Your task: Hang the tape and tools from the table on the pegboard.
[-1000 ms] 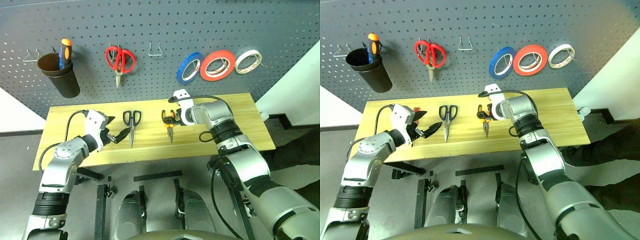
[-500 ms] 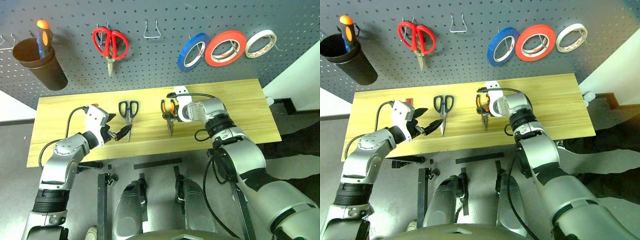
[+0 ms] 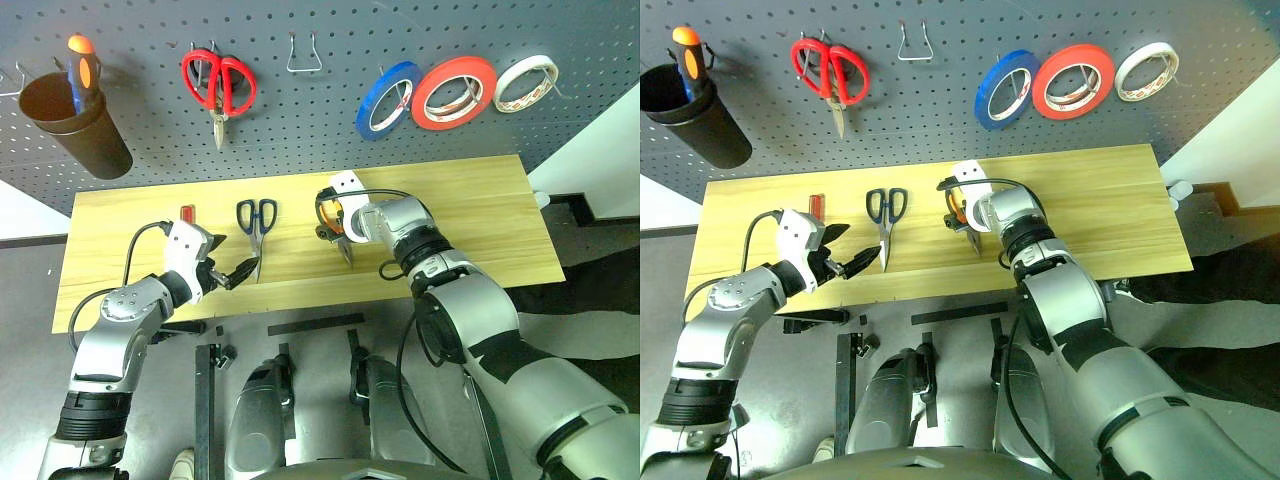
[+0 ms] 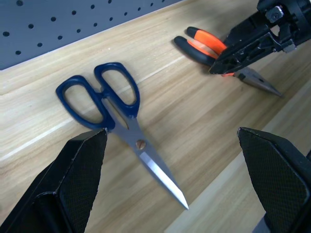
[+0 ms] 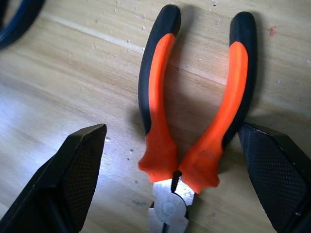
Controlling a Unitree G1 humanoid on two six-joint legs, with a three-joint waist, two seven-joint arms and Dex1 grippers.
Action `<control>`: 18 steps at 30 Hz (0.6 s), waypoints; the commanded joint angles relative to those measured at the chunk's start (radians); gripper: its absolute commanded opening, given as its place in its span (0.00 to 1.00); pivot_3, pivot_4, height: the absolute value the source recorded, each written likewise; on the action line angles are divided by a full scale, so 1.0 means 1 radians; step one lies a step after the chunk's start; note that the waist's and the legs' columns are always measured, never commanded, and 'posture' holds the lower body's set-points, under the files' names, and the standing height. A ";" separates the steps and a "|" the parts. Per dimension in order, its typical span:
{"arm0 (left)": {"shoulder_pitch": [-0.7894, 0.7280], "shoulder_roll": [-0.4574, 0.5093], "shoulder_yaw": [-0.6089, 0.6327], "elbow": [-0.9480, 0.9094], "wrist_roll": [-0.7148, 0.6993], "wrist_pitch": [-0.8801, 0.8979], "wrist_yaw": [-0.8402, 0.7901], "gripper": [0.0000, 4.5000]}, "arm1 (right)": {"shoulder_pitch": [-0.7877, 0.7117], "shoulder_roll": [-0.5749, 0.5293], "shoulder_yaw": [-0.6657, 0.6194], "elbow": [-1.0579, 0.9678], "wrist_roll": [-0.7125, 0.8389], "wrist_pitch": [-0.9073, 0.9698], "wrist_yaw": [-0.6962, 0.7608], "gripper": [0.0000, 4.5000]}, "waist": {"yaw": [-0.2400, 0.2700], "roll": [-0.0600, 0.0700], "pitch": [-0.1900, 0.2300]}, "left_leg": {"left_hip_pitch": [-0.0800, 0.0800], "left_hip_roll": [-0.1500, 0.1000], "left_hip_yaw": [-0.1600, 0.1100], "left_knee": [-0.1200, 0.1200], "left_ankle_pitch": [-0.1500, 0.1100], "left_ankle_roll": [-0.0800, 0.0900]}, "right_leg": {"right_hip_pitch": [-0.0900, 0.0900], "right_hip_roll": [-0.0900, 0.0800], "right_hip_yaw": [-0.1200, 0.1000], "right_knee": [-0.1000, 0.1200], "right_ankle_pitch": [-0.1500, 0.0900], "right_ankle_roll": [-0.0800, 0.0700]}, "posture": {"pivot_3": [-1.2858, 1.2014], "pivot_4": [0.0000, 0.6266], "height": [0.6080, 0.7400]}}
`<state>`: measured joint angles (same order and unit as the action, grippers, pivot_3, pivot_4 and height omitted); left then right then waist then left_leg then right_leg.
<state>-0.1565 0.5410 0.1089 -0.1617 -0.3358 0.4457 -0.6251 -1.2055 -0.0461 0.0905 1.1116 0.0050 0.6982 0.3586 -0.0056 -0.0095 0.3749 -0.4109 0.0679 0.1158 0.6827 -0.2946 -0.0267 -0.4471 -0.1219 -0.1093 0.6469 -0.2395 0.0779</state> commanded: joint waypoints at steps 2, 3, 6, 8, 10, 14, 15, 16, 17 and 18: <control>0.029 0.006 0.032 -0.054 0.001 -0.009 0.021 1.00 | 0.005 0.031 0.032 0.021 -0.036 -0.025 0.026 0.87 | 0.002 0.000 0.000 | 0.000 0.000 0.000 0.000 0.000 0.000 | 0.000 0.000 0.000 0.000 0.000 0.000 | 0.61 0.62 1.00; 0.032 0.005 0.034 -0.059 0.002 -0.008 0.028 1.00 | 0.006 0.032 0.032 0.025 -0.039 -0.027 0.029 0.80 | 0.005 0.000 0.000 | 0.000 0.000 0.000 0.000 0.000 0.000 | 0.000 0.000 0.000 0.000 0.000 0.000 | 0.61 0.61 1.00; 0.043 0.003 0.035 -0.066 0.003 -0.010 0.042 1.00 | 0.006 0.032 0.037 0.037 -0.053 -0.036 0.042 0.58 | 0.017 0.000 0.000 | 0.000 0.000 0.001 -0.001 0.000 -0.001 | -0.001 0.000 0.000 0.000 0.000 0.000 | 0.62 0.59 1.00; 0.048 0.001 0.033 -0.068 0.003 -0.012 0.048 1.00 | 0.006 0.031 0.039 0.043 -0.061 -0.043 0.050 0.46 | 0.021 -0.001 -0.001 | 0.000 0.001 0.001 -0.001 0.001 -0.001 | -0.001 0.000 0.000 0.000 0.000 0.000 | 0.62 0.58 1.00; 0.052 -0.002 0.031 -0.073 0.002 -0.014 0.053 1.00 | 0.005 0.029 0.040 0.044 -0.068 -0.046 0.063 0.46 | 0.023 -0.001 -0.001 | 0.000 0.001 0.001 -0.001 0.001 -0.001 | -0.001 0.000 0.000 0.000 0.000 0.000 | 0.62 0.57 1.00; 0.051 -0.011 0.037 -0.076 -0.003 -0.033 0.058 1.00 | 0.000 0.018 0.040 0.026 -0.072 -0.047 0.105 0.46 | 0.024 -0.002 -0.002 | 0.000 0.001 0.001 -0.001 0.001 -0.002 | -0.001 0.000 0.000 0.000 0.000 0.000 | 0.63 0.51 1.00; 0.048 -0.012 0.042 -0.077 -0.007 -0.040 0.056 1.00 | -0.002 0.011 0.038 0.009 -0.066 -0.040 0.128 0.46 | 0.024 -0.002 -0.002 | 0.000 0.001 0.001 -0.001 0.001 -0.002 | -0.001 0.000 0.000 0.000 0.000 0.000 | 0.63 0.50 1.00; 0.045 -0.014 0.047 -0.075 -0.009 -0.047 0.055 1.00 | -0.005 0.005 0.036 -0.005 -0.061 -0.031 0.151 0.46 | 0.024 -0.002 -0.002 | 0.000 0.001 0.001 -0.001 0.001 -0.002 | -0.001 0.000 0.000 0.000 0.000 0.000 | 0.63 0.48 1.00; 0.042 -0.015 0.051 -0.071 -0.010 -0.053 0.054 1.00 | -0.005 -0.002 0.034 -0.019 -0.056 -0.023 0.171 0.46 | 0.025 -0.002 -0.002 | -0.001 0.000 0.001 -0.002 0.001 -0.002 | -0.001 0.000 0.000 0.000 0.000 0.000 | 0.63 0.47 1.00; 0.041 -0.013 0.057 -0.070 -0.012 -0.059 0.051 1.00 | -0.004 -0.011 0.032 -0.041 -0.051 -0.008 0.194 0.46 | 0.029 -0.002 -0.003 | -0.001 0.000 0.002 -0.002 0.001 -0.002 | -0.001 0.000 0.000 0.000 0.000 0.000 | 0.63 0.45 1.00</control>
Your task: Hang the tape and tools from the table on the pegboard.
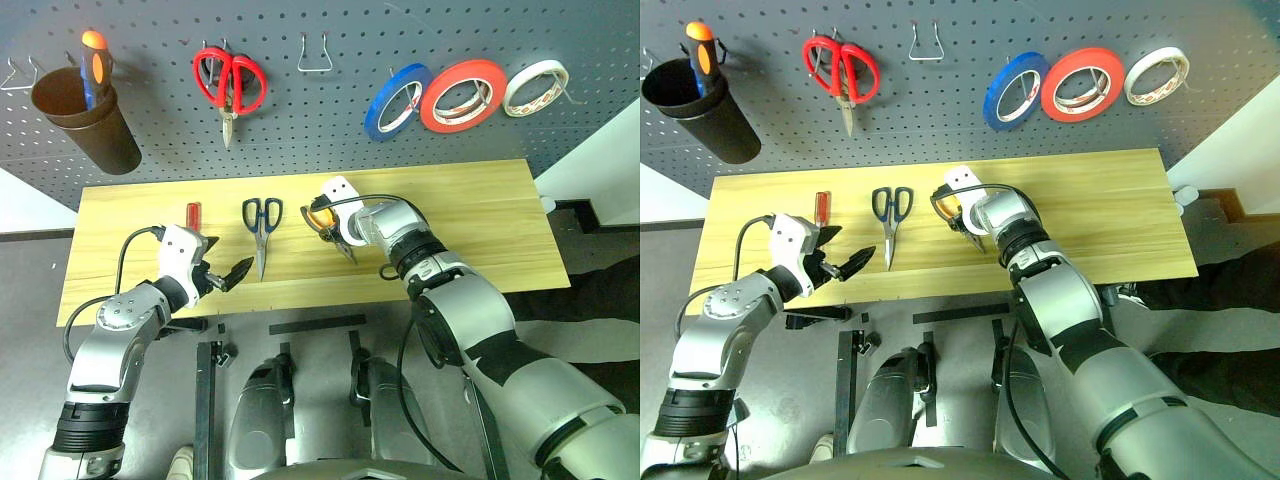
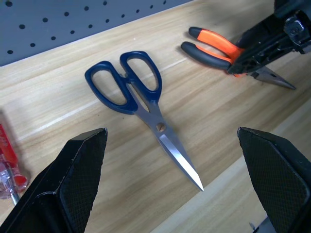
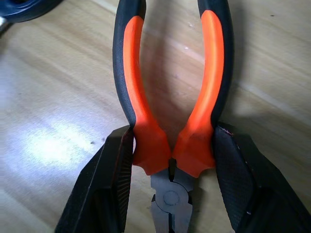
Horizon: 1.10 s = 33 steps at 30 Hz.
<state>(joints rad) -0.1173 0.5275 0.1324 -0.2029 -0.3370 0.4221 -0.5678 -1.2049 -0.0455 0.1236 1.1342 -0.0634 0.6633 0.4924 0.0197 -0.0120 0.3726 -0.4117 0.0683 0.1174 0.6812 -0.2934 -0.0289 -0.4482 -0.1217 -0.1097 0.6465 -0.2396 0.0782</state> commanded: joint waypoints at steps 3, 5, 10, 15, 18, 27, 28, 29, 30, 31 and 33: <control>0.008 0.008 0.051 -0.030 -0.017 -0.052 -0.012 1.00 | 0.019 -0.048 0.004 -0.154 0.031 0.077 0.133 0.46 | 0.021 -0.001 -0.004 | -0.004 0.000 0.001 0.000 0.000 -0.001 | -0.005 0.000 0.000 0.000 0.000 0.000 | 0.63 0.40 1.00; 0.015 0.008 0.068 -0.036 -0.027 -0.065 -0.019 1.00 | 0.053 -0.081 0.015 -0.247 0.042 0.121 0.192 0.46 | 0.033 -0.003 -0.008 | -0.014 0.000 0.000 0.001 0.002 -0.003 | -0.014 0.000 -0.001 0.001 0.000 0.000 | 0.63 0.36 1.00; 0.029 0.005 0.100 -0.029 -0.030 -0.122 -0.031 1.00 | 0.143 -0.153 0.017 -0.526 0.112 0.261 0.299 0.46 | 0.057 -0.006 -0.036 | -0.020 0.000 0.000 0.001 0.002 -0.003 | -0.017 0.001 -0.003 -0.002 0.000 0.000 | 0.62 0.30 1.00; 0.027 -0.020 0.132 -0.029 -0.060 -0.193 -0.041 1.00 | 0.215 -0.218 -0.009 -0.792 0.204 0.351 0.362 0.46 | 0.075 -0.007 -0.068 | -0.021 0.000 0.000 0.001 0.002 -0.003 | -0.017 0.001 -0.004 -0.003 0.000 0.000 | 0.61 0.24 1.00; 0.022 -0.022 0.140 -0.010 -0.064 -0.239 -0.059 1.00 | 0.241 -0.240 -0.050 -0.875 0.257 0.352 0.362 0.46 | 0.076 -0.009 -0.088 | -0.021 0.000 0.000 0.002 0.002 -0.003 | -0.017 0.001 -0.004 -0.003 0.000 0.000 | 0.61 0.23 1.00; 0.014 -0.025 0.148 -0.010 -0.100 -0.299 -0.102 1.00 | 0.266 -0.274 -0.167 -1.044 0.392 0.376 0.325 0.46 | 0.068 -0.012 -0.115 | -0.017 0.000 -0.001 0.003 0.002 -0.003 | -0.013 0.001 -0.004 -0.002 0.001 0.000 | 0.58 0.21 1.00; 0.014 -0.025 0.146 -0.011 -0.102 -0.308 -0.110 1.00 | 0.266 -0.272 -0.177 -1.062 0.408 0.378 0.321 0.46 | 0.066 -0.012 -0.116 | -0.017 0.000 -0.001 0.003 0.002 -0.003 | -0.013 0.002 -0.004 -0.002 0.001 0.000 | 0.58 0.21 1.00; 0.013 -0.024 0.145 -0.011 -0.104 -0.315 -0.115 1.00 | 0.266 -0.272 -0.182 -1.074 0.421 0.378 0.316 0.46 | 0.065 -0.012 -0.118 | -0.017 0.000 -0.001 0.003 0.002 -0.003 | -0.013 0.002 -0.004 -0.002 0.001 0.000 | 0.58 0.21 1.00; 0.008 -0.026 0.148 -0.016 -0.116 -0.319 -0.122 1.00 | 0.259 -0.267 -0.197 -1.091 0.443 0.383 0.312 0.46 | 0.064 -0.012 -0.120 | -0.016 0.000 -0.001 0.003 0.002 -0.003 | -0.013 0.002 -0.004 -0.002 0.001 0.000 | 0.57 0.21 1.00; 0.005 -0.027 0.150 -0.020 -0.125 -0.322 -0.128 1.00 | 0.255 -0.263 -0.207 -1.104 0.460 0.386 0.307 0.46 | 0.064 -0.013 -0.123 | -0.016 0.000 -0.001 0.003 0.002 -0.003 | -0.012 0.002 -0.004 -0.002 0.001 0.000 | 0.57 0.20 1.00; -0.004 -0.031 0.159 -0.034 -0.156 -0.327 -0.143 1.00 | 0.237 -0.256 -0.236 -1.144 0.514 0.400 0.302 0.46 | 0.064 -0.012 -0.128 | -0.016 0.000 -0.001 0.003 0.002 -0.003 | -0.012 0.002 -0.004 -0.002 0.001 0.000 | 0.57 0.20 1.00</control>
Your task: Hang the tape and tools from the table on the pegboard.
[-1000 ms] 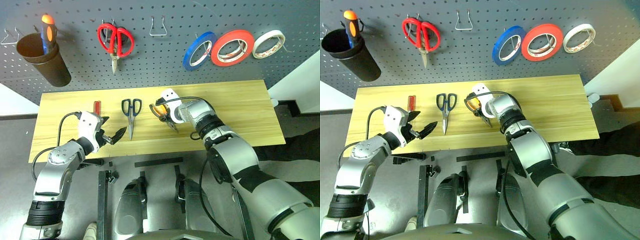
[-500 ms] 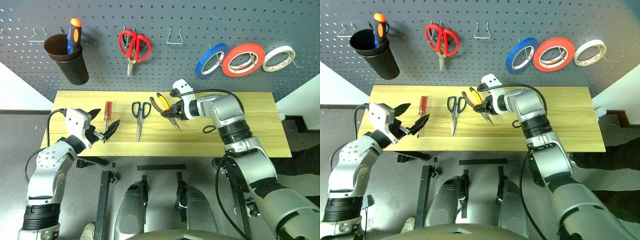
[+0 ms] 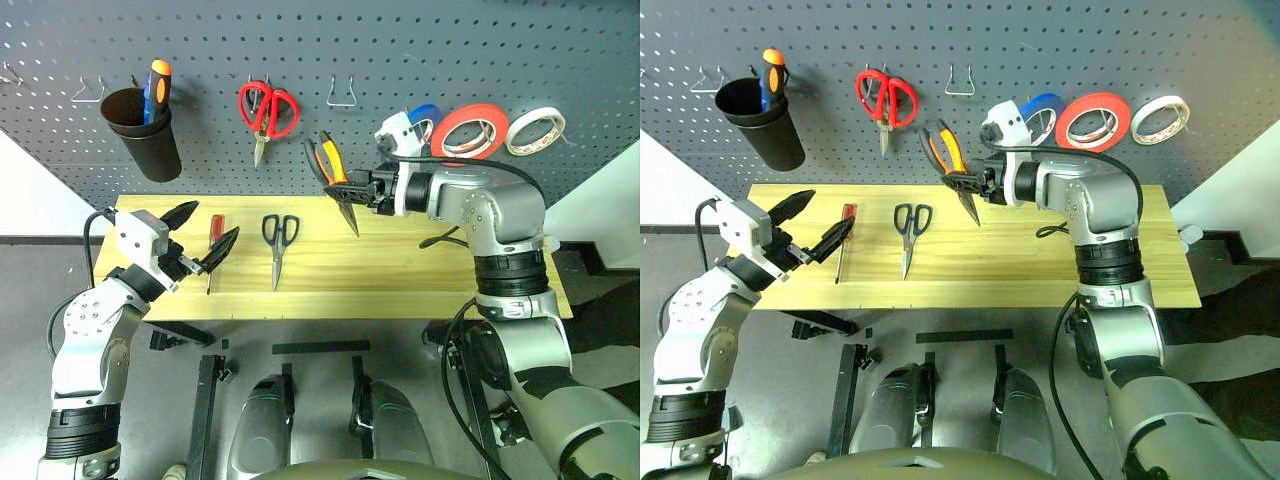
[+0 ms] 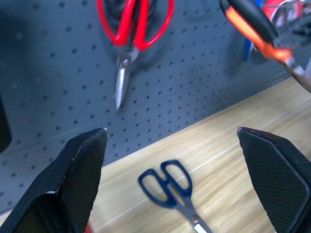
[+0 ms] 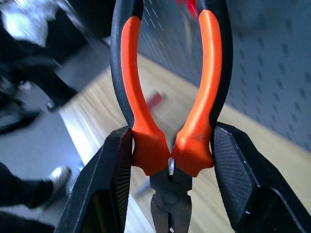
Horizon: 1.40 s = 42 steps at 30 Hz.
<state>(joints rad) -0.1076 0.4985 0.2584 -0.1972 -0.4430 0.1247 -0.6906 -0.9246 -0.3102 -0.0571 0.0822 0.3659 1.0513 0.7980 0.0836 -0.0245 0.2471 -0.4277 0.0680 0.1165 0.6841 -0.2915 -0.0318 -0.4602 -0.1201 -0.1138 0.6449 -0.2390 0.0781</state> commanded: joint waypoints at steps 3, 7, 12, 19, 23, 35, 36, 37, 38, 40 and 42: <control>-0.021 -0.001 0.042 -0.067 -0.090 -0.037 -0.036 1.00 | -0.075 0.020 -0.094 -0.150 0.159 0.017 -0.014 0.46 | -0.005 0.000 -0.005 | 0.000 0.000 0.000 0.001 0.000 0.000 | 0.001 0.000 0.000 0.000 0.000 0.000 | 0.57 0.19 1.00; -0.053 0.003 0.070 -0.087 -0.138 -0.029 -0.020 1.00 | -0.139 0.060 -0.122 -0.136 0.184 -0.034 -0.094 0.46 | -0.021 -0.002 -0.019 | 0.000 0.000 -0.001 0.002 0.000 0.000 | 0.001 0.000 0.000 0.001 0.000 0.000 | 0.56 0.16 1.00; -0.126 0.019 0.108 -0.084 -0.188 0.000 0.010 1.00 | -0.254 0.124 -0.104 0.035 0.119 -0.199 -0.200 0.46 | -0.040 -0.003 -0.042 | 0.003 0.000 -0.001 0.002 0.000 0.000 | 0.003 0.000 0.000 0.002 0.000 0.000 | 0.57 0.14 1.00; -0.170 0.042 0.116 -0.031 -0.170 0.025 0.039 1.00 | -0.402 0.178 -0.060 0.373 0.002 -0.500 -0.259 0.46 | -0.049 -0.006 -0.052 | 0.010 0.000 -0.002 0.002 0.002 -0.001 | 0.011 0.000 0.000 0.002 0.001 -0.001 | 0.57 0.14 1.00; -0.178 0.041 0.099 -0.024 -0.148 0.025 0.059 1.00 | -0.495 0.207 -0.063 0.632 -0.070 -0.700 -0.323 0.46 | -0.048 -0.006 -0.052 | 0.010 0.000 -0.003 0.001 0.002 -0.001 | 0.011 0.001 0.000 0.003 0.001 -0.001 | 0.58 0.14 1.00; -0.151 0.033 0.089 -0.047 -0.121 0.031 0.100 1.00 | -0.591 0.198 -0.076 0.899 -0.120 -0.916 -0.380 0.46 | -0.044 -0.006 -0.052 | 0.010 0.000 -0.005 0.002 0.003 -0.002 | 0.013 0.001 0.000 0.002 0.001 -0.001 | 0.59 0.15 1.00; -0.152 0.032 0.091 -0.049 -0.125 0.034 0.105 1.00 | -0.590 0.197 -0.077 0.905 -0.124 -0.924 -0.385 0.46 | -0.043 -0.006 -0.052 | 0.010 0.000 -0.005 0.002 0.003 -0.002 | 0.013 0.001 0.000 0.003 0.001 -0.001 | 0.59 0.15 1.00; -0.154 0.031 0.094 -0.049 -0.129 0.036 0.108 1.00 | -0.590 0.196 -0.080 0.911 -0.127 -0.929 -0.391 0.46 | -0.043 -0.006 -0.052 | 0.010 0.000 -0.005 0.002 0.003 -0.002 | 0.013 0.001 0.000 0.003 0.001 -0.001 | 0.59 0.15 1.00; -0.158 0.028 0.097 -0.049 -0.130 0.036 0.115 1.00 | -0.584 0.196 -0.081 0.918 -0.133 -0.940 -0.401 0.46 | -0.044 -0.006 -0.052 | 0.010 0.000 -0.005 0.002 0.003 -0.002 | 0.013 0.001 0.000 0.003 0.001 -0.001 | 0.59 0.15 1.00; -0.167 0.023 0.097 -0.045 -0.130 0.040 0.127 1.00 | -0.569 0.197 -0.077 0.931 -0.146 -0.961 -0.421 0.46 | -0.043 -0.006 -0.052 | 0.010 0.000 -0.005 0.002 0.003 -0.002 | 0.013 0.001 0.000 0.003 0.001 -0.001 | 0.59 0.16 1.00; -0.175 0.018 0.089 -0.041 -0.125 0.042 0.134 1.00 | -0.550 0.201 -0.068 0.940 -0.165 -0.984 -0.439 0.46 | -0.043 -0.006 -0.052 | 0.010 0.000 -0.006 0.002 0.003 -0.002 | 0.013 0.001 0.000 0.003 0.001 -0.001 | 0.59 0.16 1.00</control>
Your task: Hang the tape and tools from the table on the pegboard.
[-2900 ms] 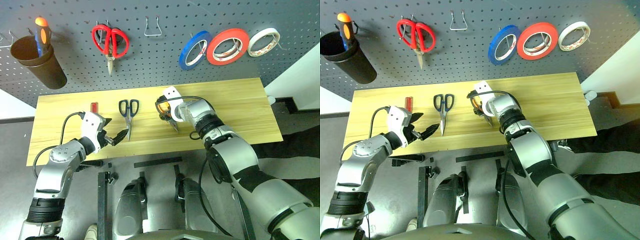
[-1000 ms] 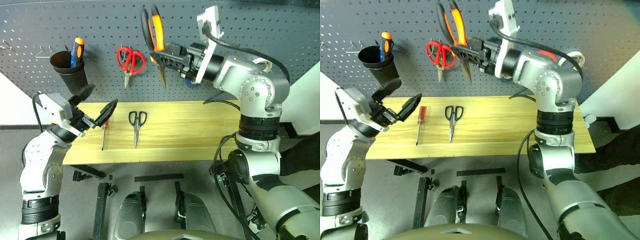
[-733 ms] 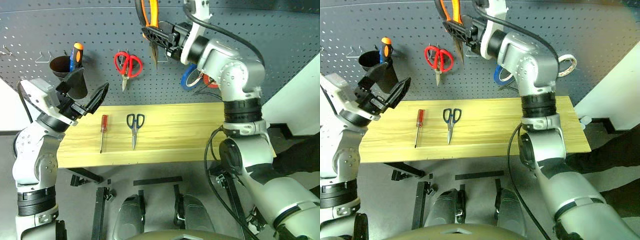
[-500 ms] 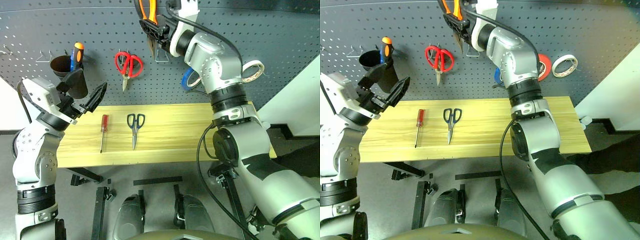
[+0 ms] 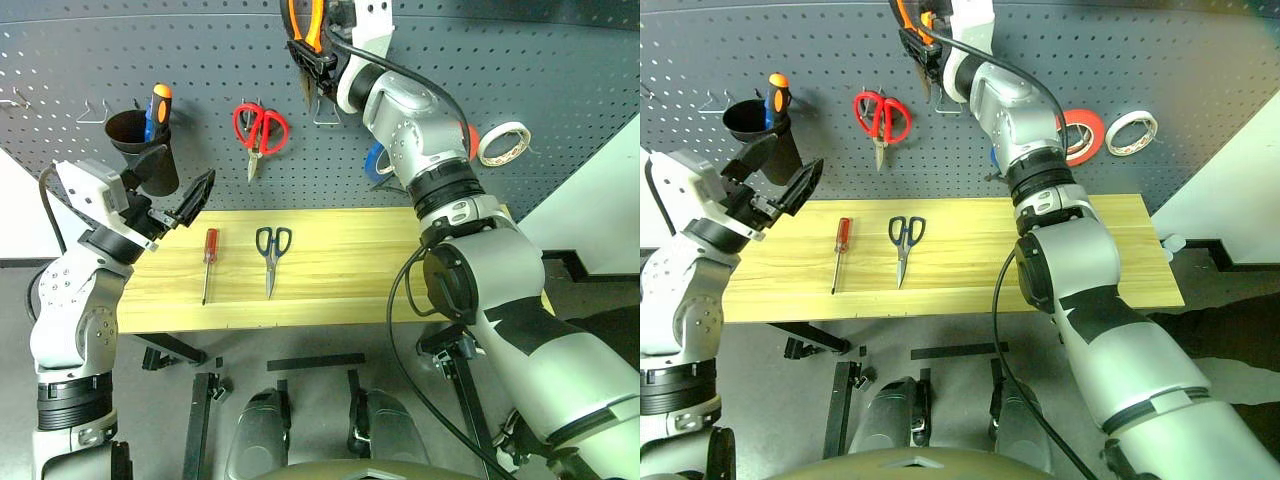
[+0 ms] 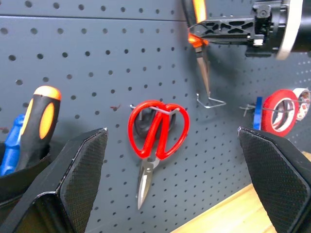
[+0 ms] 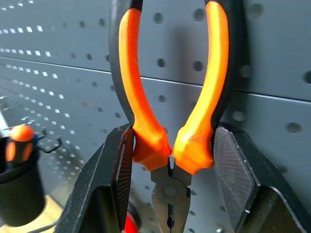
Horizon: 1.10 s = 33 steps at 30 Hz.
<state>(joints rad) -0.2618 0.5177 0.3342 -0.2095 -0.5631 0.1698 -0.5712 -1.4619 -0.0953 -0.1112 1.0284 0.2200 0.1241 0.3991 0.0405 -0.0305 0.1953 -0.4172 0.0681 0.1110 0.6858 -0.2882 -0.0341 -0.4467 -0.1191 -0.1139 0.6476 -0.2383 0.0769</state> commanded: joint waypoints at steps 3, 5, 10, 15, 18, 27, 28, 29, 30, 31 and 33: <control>-0.030 -0.007 -0.001 -0.024 0.005 -0.004 0.021 1.00 | 0.006 -0.009 -0.007 0.001 -0.040 -0.071 -0.062 0.46 | -0.001 0.000 0.000 | 0.001 0.000 0.000 0.000 0.000 0.000 | 0.001 0.000 0.000 0.000 0.000 0.000 | 0.58 0.16 1.00; -0.036 -0.007 -0.005 -0.017 0.011 -0.006 0.021 1.00 | 0.015 -0.008 -0.004 0.001 -0.051 -0.075 -0.071 0.46 | -0.002 0.000 0.000 | 0.002 0.000 0.000 0.000 0.000 0.000 | 0.002 0.000 0.000 0.000 0.000 0.000 | 0.58 0.17 1.00; -0.044 -0.002 -0.009 0.003 0.030 -0.012 0.019 1.00 | 0.040 -0.007 0.001 -0.018 -0.070 -0.070 -0.077 0.46 | -0.002 0.000 0.000 | 0.004 0.000 0.000 0.000 0.000 0.000 | 0.003 0.000 0.000 0.000 0.000 0.000 | 0.58 0.17 1.00; -0.054 -0.005 -0.012 0.019 0.044 -0.016 0.016 1.00 | 0.074 0.004 0.008 -0.020 -0.085 -0.063 -0.086 0.46 | -0.003 0.000 0.000 | 0.004 0.000 0.000 0.000 0.000 0.000 | 0.004 0.000 0.000 0.000 0.000 0.000 | 0.58 0.17 1.00; -0.059 -0.004 -0.015 0.029 0.057 -0.015 0.019 1.00 | 0.093 0.015 0.018 -0.018 -0.097 -0.040 -0.096 0.53 | -0.003 0.000 0.000 | 0.005 0.000 0.000 0.000 0.000 0.000 | 0.004 0.000 0.000 0.000 0.000 0.000 | 0.58 0.17 1.00; -0.045 -0.004 -0.016 0.033 0.080 -0.009 0.026 1.00 | 0.088 -0.008 -0.003 -0.084 -0.076 -0.002 -0.085 0.99 | -0.003 0.000 0.000 | 0.006 0.000 0.000 0.000 0.001 -0.001 | 0.005 0.000 0.000 0.001 0.000 0.000 | 0.58 0.17 1.00; -0.043 -0.003 -0.017 0.031 0.082 -0.003 0.029 1.00 | 0.090 -0.016 -0.009 -0.105 -0.068 0.007 -0.078 0.99 | -0.003 0.000 0.000 | 0.006 0.000 0.000 0.000 0.001 0.000 | 0.005 0.000 0.000 0.001 0.000 -0.001 | 0.58 0.17 1.00; -0.040 -0.002 -0.019 0.030 0.085 0.002 0.034 1.00 | 0.096 -0.024 -0.013 -0.135 -0.058 0.020 -0.068 0.99 | -0.003 0.000 0.000 | 0.006 0.000 0.000 0.000 0.001 0.000 | 0.005 0.000 0.000 0.001 0.000 -0.001 | 0.58 0.17 1.00; -0.037 -0.001 -0.021 0.027 0.087 0.009 0.038 1.00 | 0.103 -0.031 -0.016 -0.167 -0.050 0.034 -0.057 0.99 | -0.002 0.000 0.000 | 0.006 0.000 0.000 0.000 0.001 0.000 | 0.005 0.000 0.000 0.001 0.001 -0.001 | 0.58 0.17 1.00; -0.033 0.000 -0.024 0.024 0.090 0.023 0.047 1.00 | 0.117 -0.041 -0.015 -0.212 -0.041 0.052 -0.041 0.99 | -0.002 0.000 0.000 | 0.006 0.000 0.000 0.000 0.001 0.000 | 0.005 0.000 0.000 0.001 0.001 -0.001 | 0.58 0.16 1.00; -0.028 -0.003 -0.027 0.018 0.098 0.051 0.074 1.00 | 0.149 -0.065 -0.013 -0.312 -0.019 0.101 -0.001 0.99 | 0.000 0.000 0.000 | 0.006 0.000 -0.001 0.000 0.001 0.000 | 0.005 0.000 0.000 0.001 0.001 -0.001 | 0.58 0.16 1.00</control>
<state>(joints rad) -0.2956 0.5089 0.2999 -0.1598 -0.4731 0.2047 -0.5193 -1.3138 -0.1309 -0.1053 0.8267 0.1725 0.2001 0.3698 0.0401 -0.0305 0.1953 -0.4112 0.0681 0.1103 0.6856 -0.2871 -0.0345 -0.4416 -0.1190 -0.1138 0.6482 -0.2378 0.0760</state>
